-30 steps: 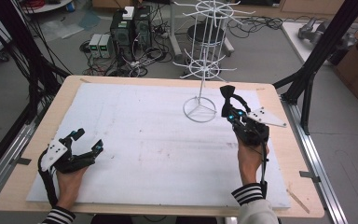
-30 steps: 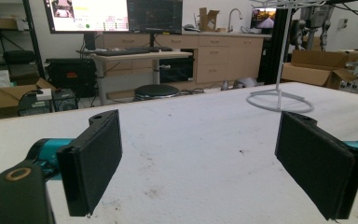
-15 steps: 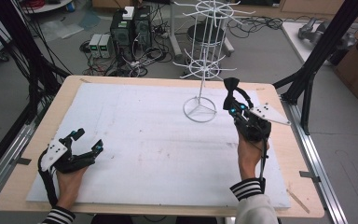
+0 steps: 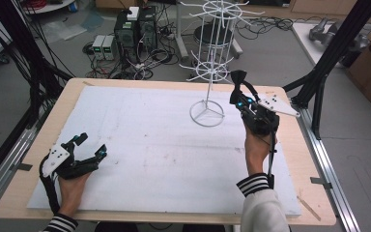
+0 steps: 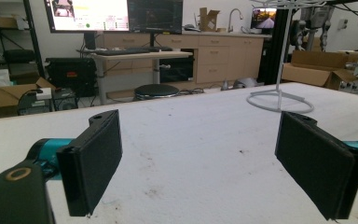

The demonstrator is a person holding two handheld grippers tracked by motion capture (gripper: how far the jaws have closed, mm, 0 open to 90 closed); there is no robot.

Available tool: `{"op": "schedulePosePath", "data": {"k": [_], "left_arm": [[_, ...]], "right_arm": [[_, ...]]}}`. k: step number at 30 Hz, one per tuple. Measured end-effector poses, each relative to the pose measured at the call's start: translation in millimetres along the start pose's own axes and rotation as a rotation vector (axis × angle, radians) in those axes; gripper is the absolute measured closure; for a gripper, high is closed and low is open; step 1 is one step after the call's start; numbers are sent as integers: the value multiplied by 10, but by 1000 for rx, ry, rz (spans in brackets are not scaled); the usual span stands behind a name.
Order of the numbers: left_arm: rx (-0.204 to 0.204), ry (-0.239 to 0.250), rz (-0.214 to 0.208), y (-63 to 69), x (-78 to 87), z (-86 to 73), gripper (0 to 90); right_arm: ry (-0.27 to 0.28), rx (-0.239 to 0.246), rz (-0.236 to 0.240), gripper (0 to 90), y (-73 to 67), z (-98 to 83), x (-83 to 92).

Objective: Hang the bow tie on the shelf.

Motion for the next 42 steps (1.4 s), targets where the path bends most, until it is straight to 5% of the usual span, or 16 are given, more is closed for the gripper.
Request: {"op": "schedulePosePath", "data": {"k": [15,42], "left_arm": [[6,0,1,-7,1,-1,151],[7,0,2,-10,1,-1,151]], "right_arm": [[-9,-50,6,847,32,-17,-282],[-67,-54,28,846,-89,-71,-586]]}}
Point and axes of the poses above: each handheld gripper's, and its own axes: x roughly backward along the jaws, z roughly out of its top, y roughly to its right, the point moved 9 cm from there along -x, roughly forward along the jaws, and after that the axes turned 9 degrees about -x, right-handed, at the moved point
